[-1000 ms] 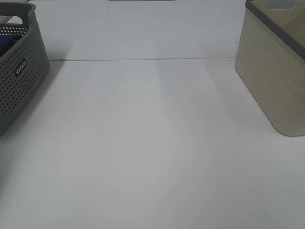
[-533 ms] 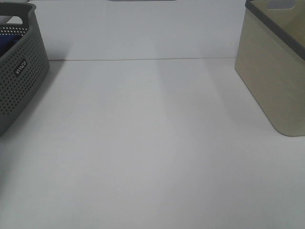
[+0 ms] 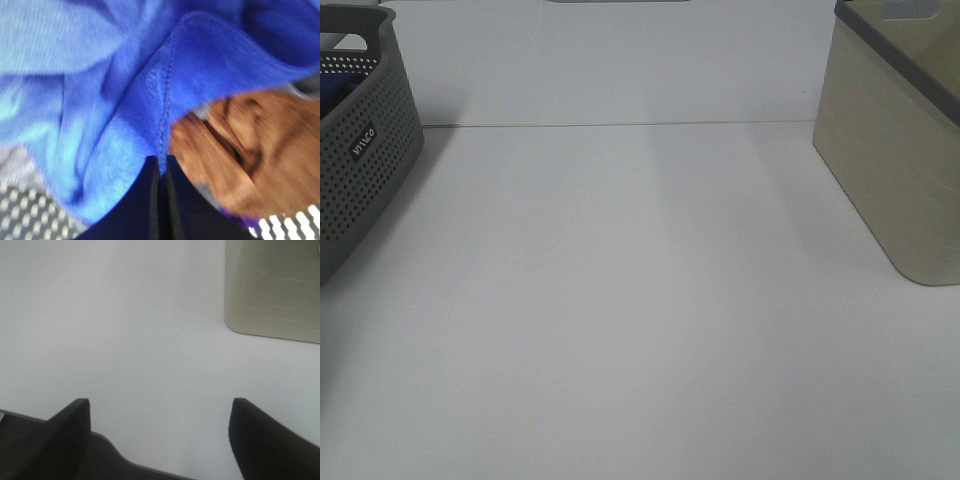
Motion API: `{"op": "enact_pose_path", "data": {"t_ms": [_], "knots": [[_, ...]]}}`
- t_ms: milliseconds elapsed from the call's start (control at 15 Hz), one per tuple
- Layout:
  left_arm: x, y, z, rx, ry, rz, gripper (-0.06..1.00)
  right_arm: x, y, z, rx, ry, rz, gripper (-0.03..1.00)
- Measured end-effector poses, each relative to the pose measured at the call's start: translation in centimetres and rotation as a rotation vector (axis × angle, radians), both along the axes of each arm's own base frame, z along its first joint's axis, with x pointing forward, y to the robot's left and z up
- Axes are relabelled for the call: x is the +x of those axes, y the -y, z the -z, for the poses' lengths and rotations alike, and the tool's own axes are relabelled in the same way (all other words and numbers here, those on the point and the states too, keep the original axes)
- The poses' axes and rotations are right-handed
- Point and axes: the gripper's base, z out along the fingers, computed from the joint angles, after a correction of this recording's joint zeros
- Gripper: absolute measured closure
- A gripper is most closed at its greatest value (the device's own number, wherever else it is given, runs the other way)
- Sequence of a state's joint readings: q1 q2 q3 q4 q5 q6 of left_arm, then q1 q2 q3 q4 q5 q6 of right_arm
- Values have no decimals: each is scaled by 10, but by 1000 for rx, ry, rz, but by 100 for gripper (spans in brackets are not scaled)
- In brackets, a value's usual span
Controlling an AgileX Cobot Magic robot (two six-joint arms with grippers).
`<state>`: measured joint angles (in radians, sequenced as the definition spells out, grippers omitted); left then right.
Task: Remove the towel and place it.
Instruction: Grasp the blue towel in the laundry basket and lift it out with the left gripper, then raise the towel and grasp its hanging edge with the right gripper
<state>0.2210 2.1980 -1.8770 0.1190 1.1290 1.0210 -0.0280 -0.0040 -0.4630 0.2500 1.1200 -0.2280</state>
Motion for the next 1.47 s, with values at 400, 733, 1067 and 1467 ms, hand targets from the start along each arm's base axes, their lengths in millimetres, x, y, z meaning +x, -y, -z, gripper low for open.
{"op": "enact_pose_path", "data": {"t_ms": [400, 733, 1067, 1467], "knots": [[-18, 8, -111, -38, 253, -149, 94, 0, 0, 0, 0, 0, 0, 22], [-44, 20, -199, -106, 503, -203, 94, 0, 0, 0, 0, 0, 0, 22], [-76, 89, -271, -114, 694, 3, 94, 0, 0, 0, 0, 0, 0, 22], [-130, 181, -320, -113, 821, 310, 94, 0, -7, -3, 59, 21, -57, 22]]}}
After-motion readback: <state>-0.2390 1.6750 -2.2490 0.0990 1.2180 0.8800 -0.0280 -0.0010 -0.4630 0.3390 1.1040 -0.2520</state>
